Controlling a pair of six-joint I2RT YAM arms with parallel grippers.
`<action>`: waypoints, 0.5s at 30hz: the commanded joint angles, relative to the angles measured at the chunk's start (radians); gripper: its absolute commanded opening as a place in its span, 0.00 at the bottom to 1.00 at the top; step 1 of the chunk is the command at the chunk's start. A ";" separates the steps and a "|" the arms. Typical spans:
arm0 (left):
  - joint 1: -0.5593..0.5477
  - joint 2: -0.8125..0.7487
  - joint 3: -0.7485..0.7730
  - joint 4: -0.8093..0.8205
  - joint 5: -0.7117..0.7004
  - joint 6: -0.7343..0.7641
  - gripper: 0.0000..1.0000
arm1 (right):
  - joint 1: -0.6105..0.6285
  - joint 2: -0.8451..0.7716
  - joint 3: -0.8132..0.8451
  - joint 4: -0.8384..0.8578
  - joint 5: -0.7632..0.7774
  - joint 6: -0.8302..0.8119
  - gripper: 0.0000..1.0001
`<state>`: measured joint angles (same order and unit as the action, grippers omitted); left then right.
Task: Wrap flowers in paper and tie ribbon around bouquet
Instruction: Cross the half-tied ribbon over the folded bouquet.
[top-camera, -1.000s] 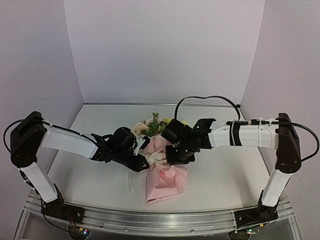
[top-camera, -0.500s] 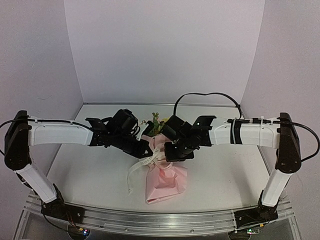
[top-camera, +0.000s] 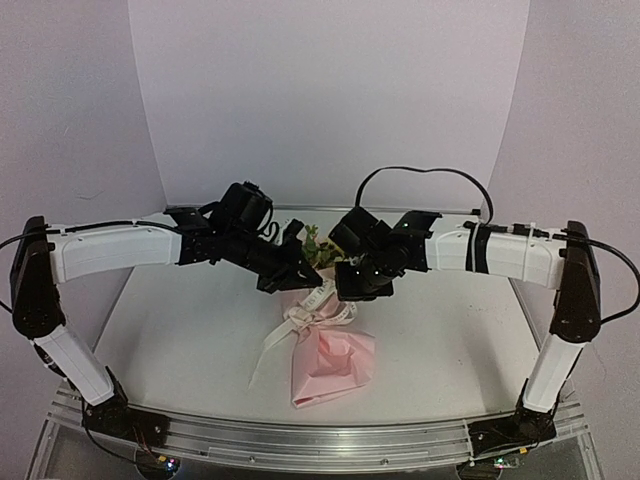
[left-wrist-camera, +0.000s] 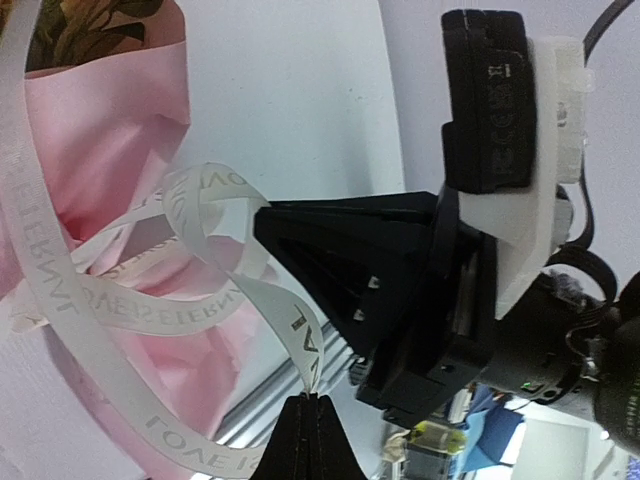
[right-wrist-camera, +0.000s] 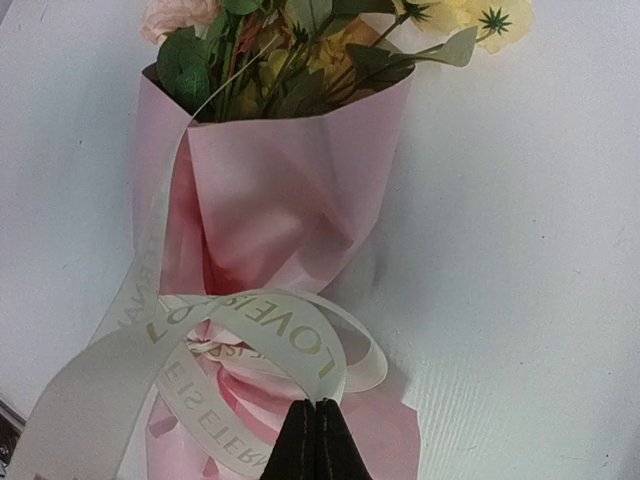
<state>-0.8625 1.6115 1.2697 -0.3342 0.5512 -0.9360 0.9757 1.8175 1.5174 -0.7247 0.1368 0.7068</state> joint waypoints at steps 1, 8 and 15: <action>0.013 0.001 0.048 0.142 0.087 -0.208 0.00 | -0.016 -0.017 0.059 -0.007 0.013 -0.032 0.00; 0.066 -0.081 -0.045 0.313 0.145 -0.512 0.00 | -0.028 -0.011 0.074 -0.003 0.009 -0.048 0.00; 0.046 -0.114 0.000 0.379 0.048 -0.694 0.00 | -0.034 0.005 0.071 0.028 -0.023 -0.061 0.00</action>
<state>-0.7968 1.5489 1.2080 -0.0556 0.6394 -1.4850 0.9493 1.8175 1.5558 -0.7242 0.1287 0.6650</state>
